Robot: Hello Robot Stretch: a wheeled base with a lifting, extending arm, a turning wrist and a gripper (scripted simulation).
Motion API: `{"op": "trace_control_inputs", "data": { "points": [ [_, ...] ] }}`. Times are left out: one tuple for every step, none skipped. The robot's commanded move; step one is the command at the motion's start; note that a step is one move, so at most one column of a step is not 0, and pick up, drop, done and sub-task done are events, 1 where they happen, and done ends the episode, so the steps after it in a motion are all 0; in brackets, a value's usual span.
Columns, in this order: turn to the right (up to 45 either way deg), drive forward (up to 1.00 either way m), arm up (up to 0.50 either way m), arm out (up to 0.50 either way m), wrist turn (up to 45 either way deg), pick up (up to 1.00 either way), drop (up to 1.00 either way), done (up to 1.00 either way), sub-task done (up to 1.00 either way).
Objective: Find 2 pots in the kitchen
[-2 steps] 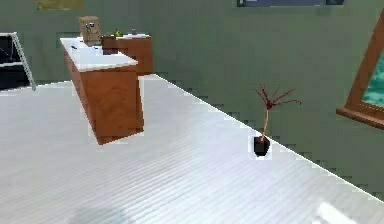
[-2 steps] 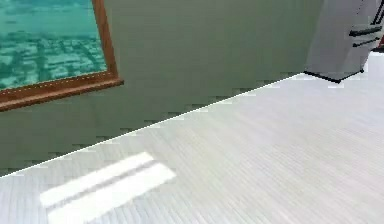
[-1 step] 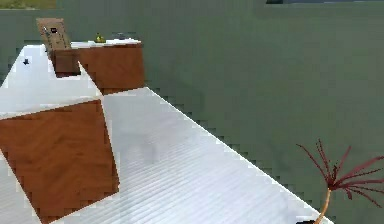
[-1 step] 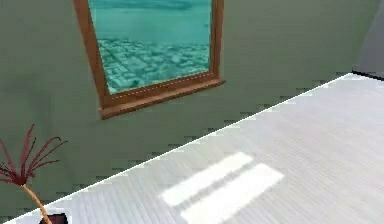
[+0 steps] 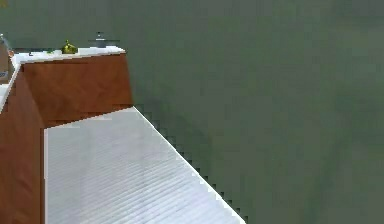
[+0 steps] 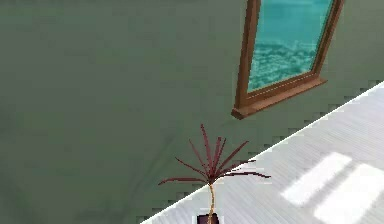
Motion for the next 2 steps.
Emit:
{"op": "trace_control_inputs", "data": {
  "points": [
    [0.0, 0.4, 0.0, 0.0, 0.0, 0.0, 0.0, 0.0, 0.0],
    [-36.0, 0.0, 0.0, 0.0, 0.0, 0.0, 0.0, 0.0, 0.0]
  ]
}}
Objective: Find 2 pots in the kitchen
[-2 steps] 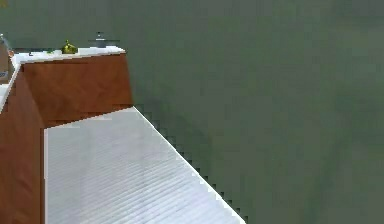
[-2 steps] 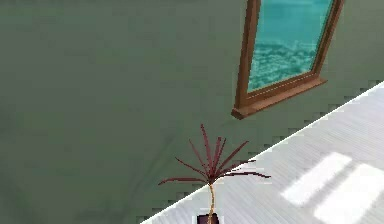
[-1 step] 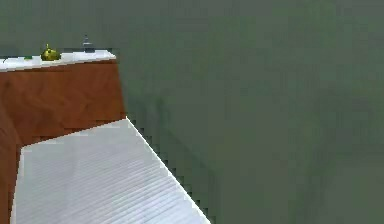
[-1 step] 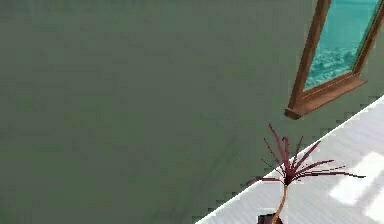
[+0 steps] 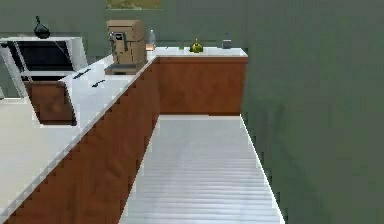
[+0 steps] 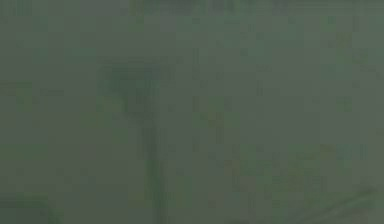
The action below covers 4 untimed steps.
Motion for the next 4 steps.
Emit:
{"op": "trace_control_inputs", "data": {
  "points": [
    [0.0, 1.0, 0.0, 0.0, 0.0, 0.0, 0.0, 0.0, 0.0],
    [0.0, 1.0, 0.0, 0.0, 0.0, 0.0, 0.0, 0.0, 0.0],
    [-21.0, 0.0, 0.0, 0.0, 0.0, 0.0, 0.0, 0.0, 0.0],
    [0.0, 0.1, 0.0, 0.0, 0.0, 0.0, 0.0, 0.0, 0.0]
  ]
}}
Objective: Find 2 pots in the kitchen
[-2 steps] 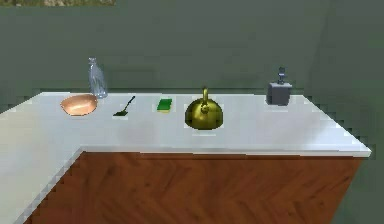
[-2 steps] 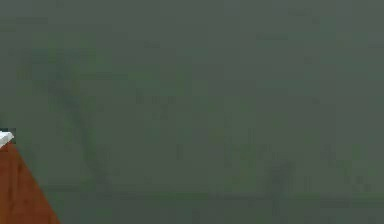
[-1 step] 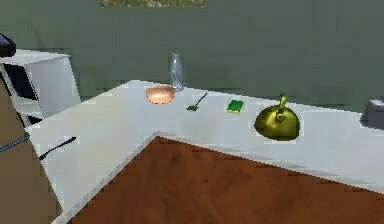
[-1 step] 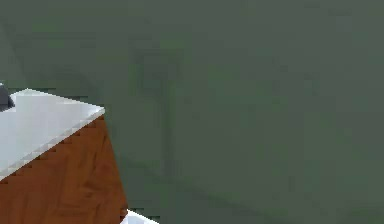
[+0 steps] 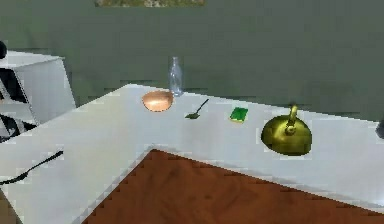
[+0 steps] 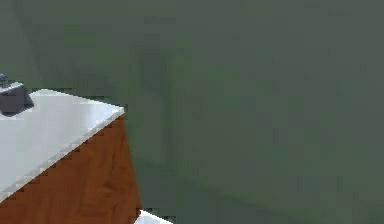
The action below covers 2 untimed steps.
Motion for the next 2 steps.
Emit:
{"op": "trace_control_inputs", "data": {
  "points": [
    [27.0, 0.0, 0.0, 0.0, 0.0, 0.0, 0.0, 0.0, 0.0],
    [0.0, 0.0, 0.0, 0.0, 0.0, 0.0, 0.0, 1.0, 0.0]
  ]
}}
